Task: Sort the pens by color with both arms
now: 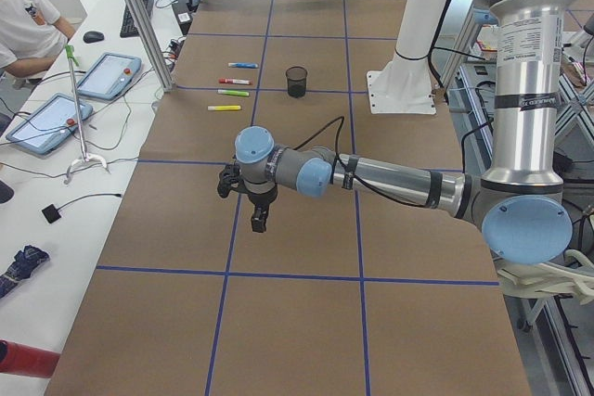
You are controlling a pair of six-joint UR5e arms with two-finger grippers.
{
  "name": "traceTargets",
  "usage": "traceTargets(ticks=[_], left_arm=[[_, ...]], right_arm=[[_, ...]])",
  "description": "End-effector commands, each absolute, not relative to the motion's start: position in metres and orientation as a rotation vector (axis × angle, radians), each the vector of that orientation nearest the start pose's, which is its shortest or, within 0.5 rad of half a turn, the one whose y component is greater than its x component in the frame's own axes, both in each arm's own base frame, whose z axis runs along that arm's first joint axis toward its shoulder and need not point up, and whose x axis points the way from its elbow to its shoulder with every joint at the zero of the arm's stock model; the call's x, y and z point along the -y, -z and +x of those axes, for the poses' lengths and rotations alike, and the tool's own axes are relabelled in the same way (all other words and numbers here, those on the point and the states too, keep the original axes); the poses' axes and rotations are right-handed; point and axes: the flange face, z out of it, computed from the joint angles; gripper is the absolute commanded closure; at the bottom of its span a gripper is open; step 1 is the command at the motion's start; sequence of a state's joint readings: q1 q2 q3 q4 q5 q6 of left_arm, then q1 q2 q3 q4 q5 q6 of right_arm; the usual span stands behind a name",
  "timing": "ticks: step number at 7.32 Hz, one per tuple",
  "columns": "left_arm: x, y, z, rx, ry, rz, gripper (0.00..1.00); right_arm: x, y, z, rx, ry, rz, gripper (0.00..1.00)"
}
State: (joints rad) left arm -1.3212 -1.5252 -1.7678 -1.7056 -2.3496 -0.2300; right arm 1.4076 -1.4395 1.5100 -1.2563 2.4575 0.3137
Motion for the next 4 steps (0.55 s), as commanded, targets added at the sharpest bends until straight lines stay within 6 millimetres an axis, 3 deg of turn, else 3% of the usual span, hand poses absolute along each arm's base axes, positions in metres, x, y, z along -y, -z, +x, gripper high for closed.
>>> traceTargets(ticks=[1,4], left_arm=[[0.485,-0.568,0.058,-0.815,-0.123,0.077,0.00],[0.483,-0.575,0.057,-0.818,-0.114,0.062,0.00]], right_arm=[[0.563,-0.584,-0.036,0.899,0.046,0.149,0.01],[0.565,-0.595,-0.034,0.741,0.178,0.101,0.01]])
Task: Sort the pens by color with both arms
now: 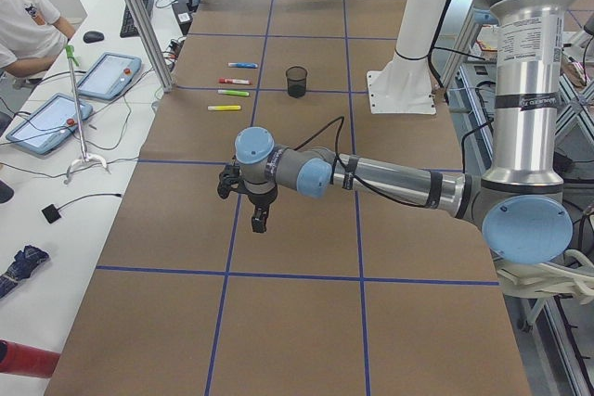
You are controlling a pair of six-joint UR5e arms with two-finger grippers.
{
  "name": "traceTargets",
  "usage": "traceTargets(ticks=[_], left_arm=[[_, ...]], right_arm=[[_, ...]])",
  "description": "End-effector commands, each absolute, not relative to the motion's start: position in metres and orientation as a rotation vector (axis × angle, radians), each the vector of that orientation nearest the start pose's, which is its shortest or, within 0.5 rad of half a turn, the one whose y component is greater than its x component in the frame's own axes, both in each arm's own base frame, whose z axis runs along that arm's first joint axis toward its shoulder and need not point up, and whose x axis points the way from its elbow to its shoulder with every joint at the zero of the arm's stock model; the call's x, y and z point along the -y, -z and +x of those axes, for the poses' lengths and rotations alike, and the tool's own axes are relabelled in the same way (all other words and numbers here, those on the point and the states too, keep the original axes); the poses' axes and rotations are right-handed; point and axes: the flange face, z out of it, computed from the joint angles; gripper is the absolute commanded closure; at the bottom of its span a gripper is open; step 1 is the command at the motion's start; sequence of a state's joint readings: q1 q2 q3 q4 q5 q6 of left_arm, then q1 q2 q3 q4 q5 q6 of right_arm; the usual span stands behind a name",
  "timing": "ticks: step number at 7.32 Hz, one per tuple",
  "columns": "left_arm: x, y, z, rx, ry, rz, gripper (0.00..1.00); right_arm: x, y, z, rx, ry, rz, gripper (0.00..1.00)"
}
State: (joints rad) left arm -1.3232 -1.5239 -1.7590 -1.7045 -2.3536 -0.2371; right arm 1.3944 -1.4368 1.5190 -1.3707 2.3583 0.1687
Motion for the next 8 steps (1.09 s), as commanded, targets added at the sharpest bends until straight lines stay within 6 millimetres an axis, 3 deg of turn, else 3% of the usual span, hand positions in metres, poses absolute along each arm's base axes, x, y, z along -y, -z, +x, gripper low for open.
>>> traceTargets(ticks=[1,6,8], left_arm=[[0.483,-0.575,0.055,-0.819,-0.112,0.062,0.00],[0.483,-0.559,0.055,-0.825,-0.124,0.094,0.00],[0.483,-0.565,0.054,-0.817,-0.119,0.085,0.00]], right_arm=[[0.571,-0.583,-0.025,0.736,0.198,0.116,0.01],[0.558,-0.577,-0.021,0.759,0.204,0.144,0.01],[0.554,-0.576,-0.025,0.813,0.194,0.126,0.01]])
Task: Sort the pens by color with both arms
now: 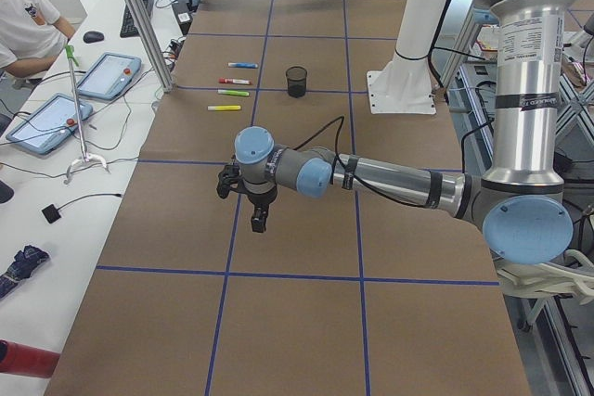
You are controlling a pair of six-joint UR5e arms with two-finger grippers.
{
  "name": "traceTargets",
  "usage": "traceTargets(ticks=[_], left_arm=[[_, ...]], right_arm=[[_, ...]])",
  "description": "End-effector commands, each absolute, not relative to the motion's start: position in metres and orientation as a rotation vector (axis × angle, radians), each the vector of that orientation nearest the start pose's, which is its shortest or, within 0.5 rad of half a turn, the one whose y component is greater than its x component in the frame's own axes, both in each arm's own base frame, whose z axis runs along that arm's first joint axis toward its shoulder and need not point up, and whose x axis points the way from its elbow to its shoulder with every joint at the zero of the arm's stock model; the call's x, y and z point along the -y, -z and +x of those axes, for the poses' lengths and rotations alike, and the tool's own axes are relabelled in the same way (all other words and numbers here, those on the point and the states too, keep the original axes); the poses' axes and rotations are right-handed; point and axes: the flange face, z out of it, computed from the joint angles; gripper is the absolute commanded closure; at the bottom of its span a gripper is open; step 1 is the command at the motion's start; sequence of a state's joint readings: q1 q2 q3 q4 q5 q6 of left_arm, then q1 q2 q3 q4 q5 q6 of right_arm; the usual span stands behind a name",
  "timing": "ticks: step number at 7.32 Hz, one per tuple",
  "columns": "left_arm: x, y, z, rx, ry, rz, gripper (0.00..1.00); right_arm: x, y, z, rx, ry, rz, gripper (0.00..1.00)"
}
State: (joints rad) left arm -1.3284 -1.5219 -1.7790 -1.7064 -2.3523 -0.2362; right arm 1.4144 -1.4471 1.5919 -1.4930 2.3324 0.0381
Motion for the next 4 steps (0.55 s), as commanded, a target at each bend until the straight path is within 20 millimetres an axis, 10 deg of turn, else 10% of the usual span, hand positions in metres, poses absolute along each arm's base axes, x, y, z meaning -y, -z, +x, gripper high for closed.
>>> traceTargets(ticks=[1,4], left_arm=[[0.4830,-0.5626,0.0527,-0.818,-0.119,0.092,0.00],[0.4861,-0.5540,0.0548,-0.829,-0.129,0.108,0.00]], right_arm=[[0.5543,-0.5720,-0.0209,0.818,0.192,0.136,0.01],[0.5543,-0.5719,-0.0201,0.819,0.190,0.137,0.01]])
